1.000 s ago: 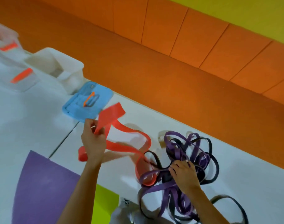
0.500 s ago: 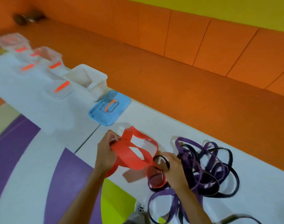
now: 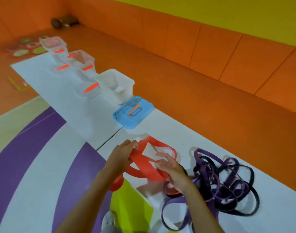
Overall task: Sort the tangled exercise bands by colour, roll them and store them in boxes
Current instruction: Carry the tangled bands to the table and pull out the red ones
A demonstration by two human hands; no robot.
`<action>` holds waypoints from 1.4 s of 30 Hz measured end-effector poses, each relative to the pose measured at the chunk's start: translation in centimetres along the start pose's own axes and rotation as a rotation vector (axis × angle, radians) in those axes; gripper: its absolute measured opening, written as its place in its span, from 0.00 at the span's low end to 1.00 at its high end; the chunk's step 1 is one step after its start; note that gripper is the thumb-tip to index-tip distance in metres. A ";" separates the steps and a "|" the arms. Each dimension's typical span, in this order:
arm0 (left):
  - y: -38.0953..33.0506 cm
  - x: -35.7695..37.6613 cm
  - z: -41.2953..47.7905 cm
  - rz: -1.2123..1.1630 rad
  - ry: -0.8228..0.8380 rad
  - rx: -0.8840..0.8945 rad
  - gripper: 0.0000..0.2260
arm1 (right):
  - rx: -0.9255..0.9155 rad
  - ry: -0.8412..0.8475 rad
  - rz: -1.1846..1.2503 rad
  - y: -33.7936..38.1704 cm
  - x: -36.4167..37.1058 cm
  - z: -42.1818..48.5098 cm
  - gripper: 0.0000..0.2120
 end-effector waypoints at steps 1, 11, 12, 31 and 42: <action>0.8 0.1 0.2 0.047 0.082 0.010 0.14 | -0.023 -0.039 0.015 0.5 0.4 0.3 0.21; 10.8 -5.5 -0.2 -0.124 0.148 -0.064 0.28 | -0.149 -0.242 -0.284 2.0 8.7 6.7 0.15; 11.8 -6.3 -0.4 -0.170 0.129 -0.048 0.29 | -0.152 -0.254 -0.304 1.7 9.9 7.5 0.14; 18.9 -15.4 6.9 -0.207 -0.013 0.229 0.24 | 0.082 -0.565 -0.826 -1.3 12.4 14.9 0.17; 14.3 -12.4 13.5 -0.163 0.041 0.186 0.20 | 0.525 -0.460 -1.858 -5.1 0.7 14.7 0.50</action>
Point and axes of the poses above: each hand's wrist, its own z-axis towards the middle knuckle, its own x-axis out of the palm, y = z × x, the point moved 5 cm from there along z, towards the middle knuckle, and after that the axes turned 4 degrees about z, right-handed, at the moved point
